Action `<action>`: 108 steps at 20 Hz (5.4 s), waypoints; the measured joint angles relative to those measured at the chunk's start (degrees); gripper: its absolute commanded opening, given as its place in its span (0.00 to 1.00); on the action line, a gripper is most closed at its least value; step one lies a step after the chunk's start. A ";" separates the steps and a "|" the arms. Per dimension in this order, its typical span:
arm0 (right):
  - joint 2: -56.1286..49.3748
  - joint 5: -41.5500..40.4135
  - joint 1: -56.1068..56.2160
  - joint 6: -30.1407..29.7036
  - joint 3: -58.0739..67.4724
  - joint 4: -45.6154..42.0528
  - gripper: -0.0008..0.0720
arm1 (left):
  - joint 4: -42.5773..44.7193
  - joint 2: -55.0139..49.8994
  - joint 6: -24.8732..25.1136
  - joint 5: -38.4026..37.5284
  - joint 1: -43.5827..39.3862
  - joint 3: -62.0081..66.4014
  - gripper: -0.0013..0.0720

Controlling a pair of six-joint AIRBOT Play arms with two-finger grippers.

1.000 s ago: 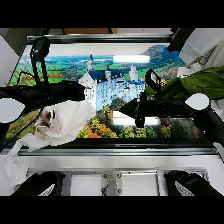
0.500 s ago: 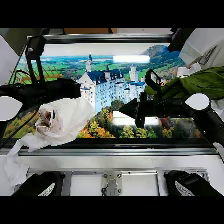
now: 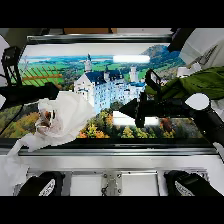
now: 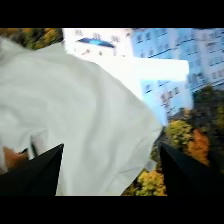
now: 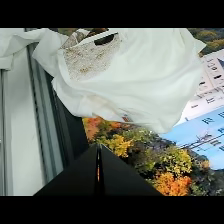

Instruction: Fold the clothes and pants, and hang the long-sleeved shirts on hangers.

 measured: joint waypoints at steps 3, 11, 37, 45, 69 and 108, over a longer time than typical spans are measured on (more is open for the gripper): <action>0.00 0.00 0.00 0.00 0.00 0.00 0.04 | 2.03 -0.96 0.26 1.22 7.26 -8.37 0.89; 0.00 -0.37 0.00 0.00 -0.02 0.22 0.03 | -0.94 -15.43 0.46 10.88 13.57 -15.50 0.89; 10.43 -16.96 -15.10 37.55 0.70 -28.68 0.03 | -15.67 -37.77 34.64 10.84 -27.17 34.34 0.96; 10.86 -12.63 -15.56 41.22 0.48 -40.15 0.03 | -14.25 -29.92 10.97 -0.07 -13.49 15.23 0.96; 10.82 -9.62 -15.47 45.22 -0.33 -42.27 0.03 | -13.27 -35.34 10.08 2.58 -21.14 9.84 0.04; -33.62 2.16 40.33 108.21 13.20 -79.52 0.81 | -5.79 -8.24 6.25 6.47 -10.01 -9.68 0.77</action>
